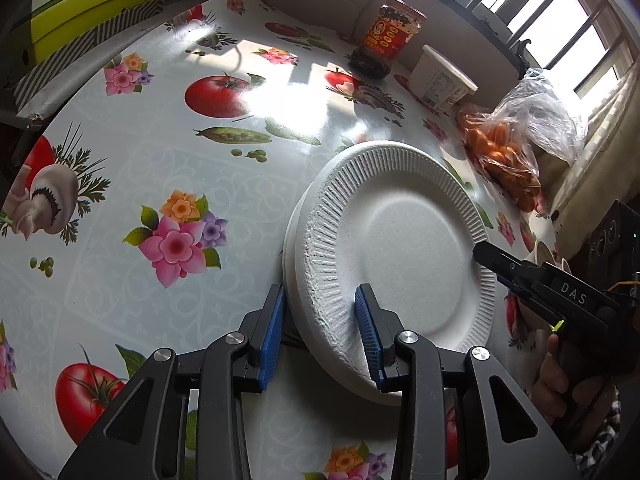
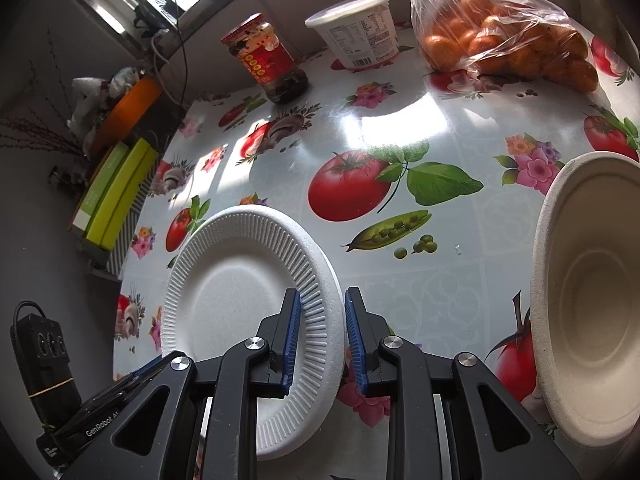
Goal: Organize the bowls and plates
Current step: 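Slide the plate stack along the table with both tools and open them, then move both tools to the rim of a beige pulp bowl, then close both tools on the rim of the beige bowl, then lift the beige bowl with both tools and carry it over another beige bowl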
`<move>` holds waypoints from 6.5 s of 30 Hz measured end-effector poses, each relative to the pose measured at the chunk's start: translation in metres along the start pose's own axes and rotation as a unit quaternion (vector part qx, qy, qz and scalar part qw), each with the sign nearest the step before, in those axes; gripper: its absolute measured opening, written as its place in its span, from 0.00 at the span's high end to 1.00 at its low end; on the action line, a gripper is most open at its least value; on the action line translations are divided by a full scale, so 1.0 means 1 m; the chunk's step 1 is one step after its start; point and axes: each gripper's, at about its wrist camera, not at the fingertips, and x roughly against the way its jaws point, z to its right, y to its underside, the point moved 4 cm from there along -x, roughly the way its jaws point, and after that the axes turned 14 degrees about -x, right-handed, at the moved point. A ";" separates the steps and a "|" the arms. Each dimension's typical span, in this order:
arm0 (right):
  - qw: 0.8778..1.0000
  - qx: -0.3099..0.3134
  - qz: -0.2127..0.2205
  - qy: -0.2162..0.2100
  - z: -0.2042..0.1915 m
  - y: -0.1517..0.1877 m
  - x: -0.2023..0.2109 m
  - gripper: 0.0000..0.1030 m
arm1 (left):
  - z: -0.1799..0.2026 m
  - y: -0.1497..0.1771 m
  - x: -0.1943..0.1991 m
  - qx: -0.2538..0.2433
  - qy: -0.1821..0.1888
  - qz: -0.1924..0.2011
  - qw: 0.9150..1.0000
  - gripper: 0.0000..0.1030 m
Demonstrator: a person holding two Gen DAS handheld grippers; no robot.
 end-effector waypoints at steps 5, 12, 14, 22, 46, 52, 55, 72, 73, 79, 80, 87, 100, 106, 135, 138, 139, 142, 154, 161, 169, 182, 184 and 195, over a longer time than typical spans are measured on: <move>1.000 -0.005 0.000 0.002 0.004 0.000 -0.001 0.77 | 0.003 0.000 -0.001 -0.004 -0.001 0.000 1.000 0.64; 1.000 -0.006 0.001 0.000 0.003 0.001 -0.002 0.76 | 0.003 0.000 -0.001 -0.012 -0.010 0.001 1.000 0.64; 1.000 -0.006 0.002 -0.001 0.003 0.001 -0.001 0.75 | 0.003 -0.001 -0.001 -0.013 -0.011 0.001 1.000 0.64; 1.000 -0.004 0.015 0.001 0.004 -0.001 0.004 0.64 | 0.001 0.000 0.000 -0.011 -0.016 0.001 1.000 0.64; 0.997 0.038 0.072 0.008 -0.004 0.017 0.048 0.54 | 0.028 0.007 0.035 -0.055 -0.069 0.043 0.995 0.51; 0.994 0.049 0.095 0.020 0.003 0.032 0.075 0.52 | 0.051 0.013 0.053 -0.088 -0.077 0.066 0.991 0.51; 0.992 0.053 0.110 0.031 0.009 0.038 0.089 0.51 | 0.065 0.017 0.059 -0.100 -0.067 0.071 0.990 0.51; 0.975 0.044 0.190 0.105 0.069 0.074 0.166 0.51 | 0.155 0.043 0.053 -0.185 -0.014 0.078 0.979 0.51; 0.975 0.041 0.192 0.106 0.073 0.075 0.170 0.51 | 0.159 0.044 0.051 -0.189 -0.011 0.077 0.979 0.51; 0.971 0.022 0.209 0.118 0.097 0.080 0.191 0.51 | 0.183 0.047 0.040 -0.208 0.016 0.068 0.976 0.51; 0.969 0.018 0.213 0.121 0.101 0.082 0.194 0.51 | 0.187 0.048 0.038 -0.210 0.022 0.067 0.975 0.51; 0.959 -0.006 0.241 0.152 0.134 0.085 0.223 0.51 | 0.225 0.051 0.025 -0.232 0.078 0.050 0.968 0.51; 0.948 -0.085 0.247 0.183 0.198 0.079 0.241 0.51 | 0.275 0.049 -0.003 -0.259 0.121 0.022 0.958 0.51; 0.952 -0.089 0.231 0.178 0.210 0.078 0.233 0.51 | 0.284 0.050 -0.016 -0.268 0.125 0.006 0.955 0.51; 0.962 -0.073 0.211 0.157 0.207 0.075 0.218 0.84 | 0.300 0.053 -0.028 -0.285 0.132 -0.009 0.949 0.85; 0.962 -0.072 0.211 0.156 0.206 0.075 0.218 0.84 | 0.300 0.053 -0.028 -0.284 0.136 -0.009 0.949 0.88; 0.962 -0.073 0.211 0.156 0.206 0.075 0.218 0.85 | 0.301 0.053 -0.028 -0.283 0.139 -0.009 0.949 0.88; 0.963 -0.078 0.207 0.151 0.206 0.075 0.217 0.89 | 0.302 0.054 -0.031 -0.281 0.147 -0.016 0.948 0.88; 0.965 -0.085 0.202 0.144 0.206 0.074 0.215 0.90 | 0.301 0.055 -0.033 -0.273 0.152 -0.019 0.950 0.89; 0.966 -0.078 0.206 0.134 0.194 0.067 0.218 0.90 | 0.297 0.046 -0.022 -0.269 0.147 -0.004 0.952 0.89; 0.969 -0.066 0.207 0.121 0.176 0.052 0.221 0.90 | 0.288 0.029 -0.009 -0.261 0.141 0.010 0.955 0.89; 0.975 -0.031 0.200 0.097 0.135 0.010 0.216 0.90 | 0.262 -0.014 0.001 -0.231 0.126 0.029 0.964 0.89; 0.977 -0.033 0.193 0.090 0.132 0.003 0.210 0.90 | 0.258 -0.019 -0.001 -0.227 0.120 0.029 0.966 0.89; 0.980 -0.024 0.170 0.099 0.123 -0.027 0.178 0.90 | 0.241 -0.043 -0.021 -0.212 0.099 0.021 0.972 0.89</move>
